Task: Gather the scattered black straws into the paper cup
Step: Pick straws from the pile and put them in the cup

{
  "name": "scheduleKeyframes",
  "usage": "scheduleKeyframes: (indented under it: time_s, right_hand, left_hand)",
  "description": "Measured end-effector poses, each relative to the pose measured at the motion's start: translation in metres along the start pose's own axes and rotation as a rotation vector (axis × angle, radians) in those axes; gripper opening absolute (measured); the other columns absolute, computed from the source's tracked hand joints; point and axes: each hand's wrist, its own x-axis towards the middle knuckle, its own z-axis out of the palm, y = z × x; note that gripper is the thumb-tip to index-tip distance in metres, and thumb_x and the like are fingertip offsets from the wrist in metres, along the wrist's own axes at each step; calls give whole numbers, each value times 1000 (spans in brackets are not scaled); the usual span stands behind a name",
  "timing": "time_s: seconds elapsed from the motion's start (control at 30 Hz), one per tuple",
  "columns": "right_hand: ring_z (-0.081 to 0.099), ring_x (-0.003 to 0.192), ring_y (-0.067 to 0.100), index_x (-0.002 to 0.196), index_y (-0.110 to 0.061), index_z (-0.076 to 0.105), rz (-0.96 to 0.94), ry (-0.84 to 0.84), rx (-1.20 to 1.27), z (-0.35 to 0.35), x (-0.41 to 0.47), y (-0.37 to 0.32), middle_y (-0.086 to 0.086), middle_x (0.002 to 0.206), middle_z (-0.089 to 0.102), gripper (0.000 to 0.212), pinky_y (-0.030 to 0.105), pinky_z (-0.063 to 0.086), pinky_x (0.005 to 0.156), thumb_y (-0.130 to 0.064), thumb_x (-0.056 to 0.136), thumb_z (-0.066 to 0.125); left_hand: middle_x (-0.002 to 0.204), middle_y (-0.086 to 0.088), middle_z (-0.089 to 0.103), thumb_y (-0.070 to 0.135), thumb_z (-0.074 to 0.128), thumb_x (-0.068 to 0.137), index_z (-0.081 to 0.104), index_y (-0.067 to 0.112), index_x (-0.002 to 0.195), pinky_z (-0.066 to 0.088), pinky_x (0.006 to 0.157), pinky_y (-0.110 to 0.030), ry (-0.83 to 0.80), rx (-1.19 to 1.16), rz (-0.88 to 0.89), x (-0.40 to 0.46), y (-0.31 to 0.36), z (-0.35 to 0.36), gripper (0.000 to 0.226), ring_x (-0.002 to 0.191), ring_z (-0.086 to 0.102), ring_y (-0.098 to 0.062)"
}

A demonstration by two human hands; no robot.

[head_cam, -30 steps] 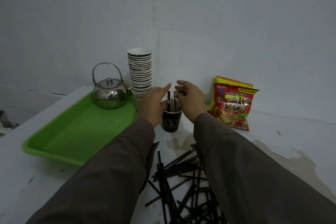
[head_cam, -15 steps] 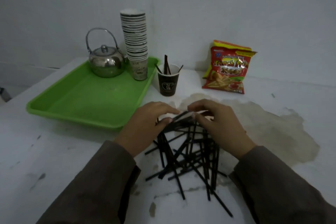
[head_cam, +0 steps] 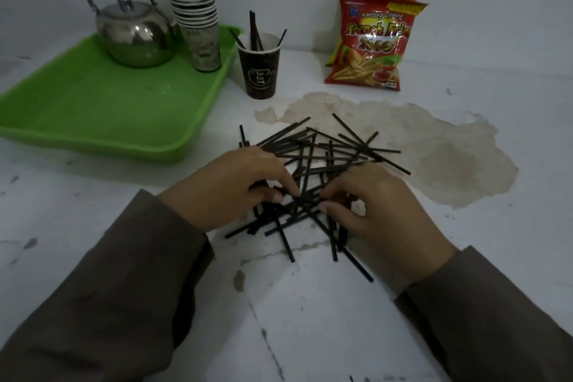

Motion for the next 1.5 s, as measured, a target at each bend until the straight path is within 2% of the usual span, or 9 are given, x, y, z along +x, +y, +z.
scheduleKeyframes:
  time_s: [0.13,0.33,0.53,0.6,0.83,0.97,1.17,1.27,1.5]
  right_hand:
    - [50,74,15,78,-18,65,28,-79,-142,6,-2,-11,-1,77,61,18,28,40,66,-36,77,67]
    - [53,81,17,90,-18,63,45,-81,-155,12,-1,-19,1,88,63,16,29,41,73,-33,84,58]
    - [49,61,2,78,-24,61,282,22,100,5,-1,-13,-12,68,55,4,11,38,55,-25,82,61]
    - [53,61,1,73,-25,61,370,96,233,0,0,-6,-10,67,59,9,9,42,57,-23,82,63]
    - [55,62,2,74,-25,60,431,168,334,-11,3,9,-7,70,63,10,3,40,55,-24,83,63]
    - [58,66,8,76,-27,59,417,184,347,-13,4,12,-6,73,64,11,17,45,59,-21,83,64]
    - [55,70,0,86,-28,61,420,171,326,-14,3,12,-12,77,61,10,12,39,61,-19,83,64]
    - [53,69,-5,86,-29,62,421,168,304,-14,4,12,-19,75,57,11,2,39,59,-19,83,64]
    - [52,72,-5,89,-22,66,442,198,273,-15,4,17,-13,79,60,9,-3,36,63,-17,82,65]
  left_hand:
    - [107,8,61,19,73,74,70,28,97,26,83,2,-151,6,44,-1,5,0,24,97,41,3]
    - [121,12,51,33,75,70,66,33,103,26,91,-13,-214,71,22,2,7,9,34,111,33,-2]
    - [121,11,48,32,76,68,69,34,95,27,95,-19,-179,52,53,1,4,14,27,113,30,-4]
    - [119,13,48,32,76,69,71,33,93,27,96,-19,-169,43,59,2,4,15,24,112,28,-3]
    - [103,10,59,25,69,78,70,27,84,32,93,-23,13,-17,81,9,2,26,6,106,37,-5]
    - [99,8,64,27,63,80,66,24,85,35,89,-21,239,-31,95,15,4,36,6,100,46,-8]
    - [94,5,72,24,58,80,70,22,89,35,90,-29,174,106,170,27,14,48,15,95,61,-17]
    - [80,2,72,18,61,75,72,19,87,37,82,-26,201,209,232,29,16,53,16,80,64,-22]
    - [85,-1,65,11,61,81,66,17,104,31,75,-24,308,305,272,32,7,67,24,82,52,-17]
